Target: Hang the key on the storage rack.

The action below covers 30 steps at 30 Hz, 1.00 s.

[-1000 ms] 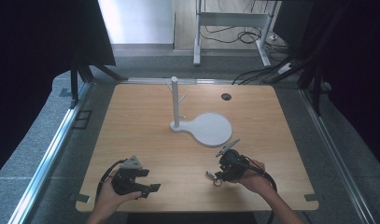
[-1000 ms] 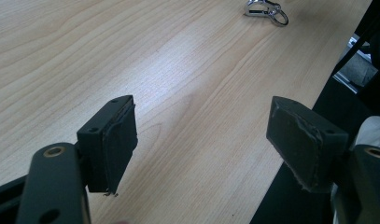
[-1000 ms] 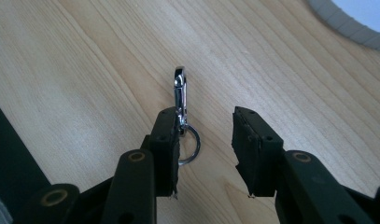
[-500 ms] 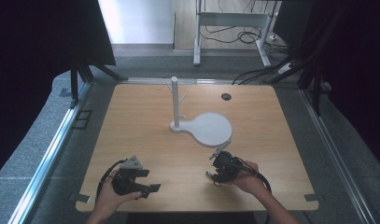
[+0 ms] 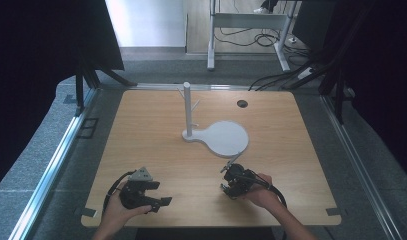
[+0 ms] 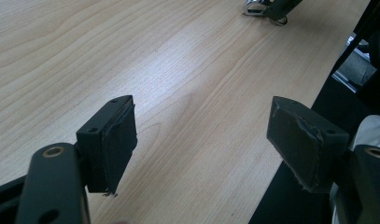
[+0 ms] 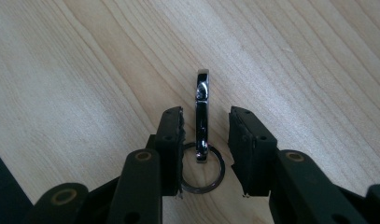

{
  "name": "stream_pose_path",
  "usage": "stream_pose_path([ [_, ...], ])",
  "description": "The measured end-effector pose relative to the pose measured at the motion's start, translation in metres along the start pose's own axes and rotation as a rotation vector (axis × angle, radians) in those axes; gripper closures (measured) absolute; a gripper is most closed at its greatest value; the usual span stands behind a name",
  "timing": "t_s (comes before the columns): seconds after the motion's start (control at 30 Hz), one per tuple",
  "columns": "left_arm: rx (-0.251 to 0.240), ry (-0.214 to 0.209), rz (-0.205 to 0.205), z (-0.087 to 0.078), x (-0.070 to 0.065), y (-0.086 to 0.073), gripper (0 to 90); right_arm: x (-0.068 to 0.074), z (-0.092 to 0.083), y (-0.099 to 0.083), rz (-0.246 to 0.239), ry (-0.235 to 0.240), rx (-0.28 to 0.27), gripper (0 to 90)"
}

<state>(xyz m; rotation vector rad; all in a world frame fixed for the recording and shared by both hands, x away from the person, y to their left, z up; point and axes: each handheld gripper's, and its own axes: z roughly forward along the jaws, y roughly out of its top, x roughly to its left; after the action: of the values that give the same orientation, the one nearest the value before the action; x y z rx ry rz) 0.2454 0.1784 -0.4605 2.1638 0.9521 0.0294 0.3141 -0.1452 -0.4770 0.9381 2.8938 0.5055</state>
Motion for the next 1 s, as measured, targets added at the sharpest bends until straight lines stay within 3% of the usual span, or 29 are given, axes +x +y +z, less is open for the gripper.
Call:
stream_pose_path([
  [0.37,-0.002,0.001,0.003,0.0002,-0.0008,0.0002,24.7,0.0046,0.0033,0.0015,-0.015,-0.03,0.035,77.8],
  [0.53,-0.003,-0.003,0.007,-0.0004,-0.0018,0.0006,24.7,0.0088,0.0028,0.0023,-0.043,-0.073,0.065,84.5],
  [0.77,0.003,-0.001,0.001,0.0015,0.0001,0.0001,24.7,0.0051,0.003,0.0031,-0.047,-0.048,0.071,84.8],
  [1.0,-0.021,0.007,0.001,-0.0031,0.0005,0.0004,24.9,0.0046,0.0009,0.004,-0.046,-0.04,0.073,84.9],
])
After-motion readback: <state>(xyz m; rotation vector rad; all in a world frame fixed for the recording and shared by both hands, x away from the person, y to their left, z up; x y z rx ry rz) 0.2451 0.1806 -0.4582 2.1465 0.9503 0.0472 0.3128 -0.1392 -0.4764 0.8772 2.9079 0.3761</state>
